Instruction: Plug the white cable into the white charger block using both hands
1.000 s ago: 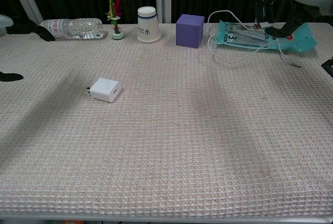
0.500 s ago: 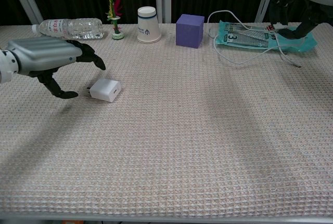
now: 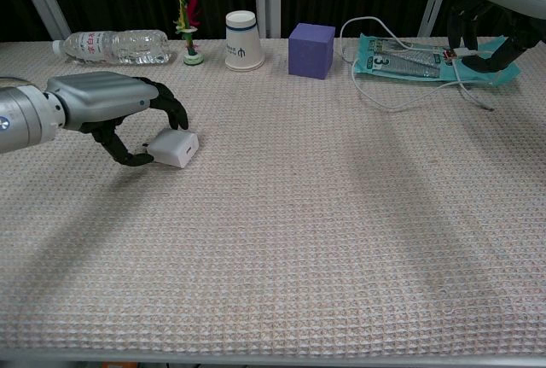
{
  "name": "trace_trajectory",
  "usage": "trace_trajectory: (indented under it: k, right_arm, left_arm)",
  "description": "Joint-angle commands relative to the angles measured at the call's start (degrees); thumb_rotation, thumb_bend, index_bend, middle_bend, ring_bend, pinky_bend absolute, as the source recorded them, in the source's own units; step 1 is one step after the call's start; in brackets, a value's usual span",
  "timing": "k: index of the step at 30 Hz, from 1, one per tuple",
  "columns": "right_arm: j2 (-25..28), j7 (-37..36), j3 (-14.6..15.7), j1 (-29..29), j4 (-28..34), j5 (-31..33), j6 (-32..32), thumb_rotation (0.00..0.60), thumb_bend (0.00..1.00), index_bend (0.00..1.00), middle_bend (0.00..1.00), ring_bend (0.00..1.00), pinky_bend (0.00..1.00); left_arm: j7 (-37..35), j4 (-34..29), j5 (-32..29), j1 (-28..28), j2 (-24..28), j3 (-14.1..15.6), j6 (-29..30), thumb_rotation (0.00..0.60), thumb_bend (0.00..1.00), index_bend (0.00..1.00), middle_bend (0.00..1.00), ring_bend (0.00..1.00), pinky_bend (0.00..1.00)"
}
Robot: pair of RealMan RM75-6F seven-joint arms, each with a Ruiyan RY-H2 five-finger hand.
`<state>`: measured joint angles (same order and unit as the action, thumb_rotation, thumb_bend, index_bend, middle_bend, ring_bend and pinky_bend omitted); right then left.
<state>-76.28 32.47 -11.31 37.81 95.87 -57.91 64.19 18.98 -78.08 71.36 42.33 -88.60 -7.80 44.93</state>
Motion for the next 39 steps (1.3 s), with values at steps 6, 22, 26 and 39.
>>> trace_trajectory:
  k: [6, 22, 26, 39]
  right_arm:
    - [0.13, -0.36, 0.32, -0.13, -0.23, 0.14, 0.04, 0.600, 0.32, 0.56, 0.52, 0.21, 0.04]
    - [-0.04, -0.81, 0.82, -0.18, -1.01, 0.31, -0.04, 0.600, 0.32, 0.56, 0.52, 0.21, 0.04]
    - [-0.07, -0.84, 0.91, -0.23, -1.12, 0.28, 0.08, 0.600, 0.32, 0.56, 0.53, 0.21, 0.04]
    - [0.04, -2.19, -0.01, 0.93, 2.41, 0.58, -1.77, 0.600, 0.32, 0.57, 0.53, 0.22, 0.04]
  left_arm:
    - [-1.48, 1.37, -1.05, 0.29, -1.59, 0.17, 0.98, 0.600, 0.33, 0.28, 0.28, 0.07, 0.02]
    - [-7.35, 3.21, -2.39, 0.34, -3.22, 0.27, 1.00, 0.600, 0.34, 0.33, 0.33, 0.11, 0.05]
    - [-9.81, 3.95, -2.38, 0.27, -3.75, -0.04, 1.02, 0.600, 0.35, 0.39, 0.37, 0.15, 0.09]
    - [-7.41, -2.06, -8.32, 0.43, -1.67, -3.49, 3.74, 0.600, 0.35, 0.48, 0.45, 0.24, 0.22]
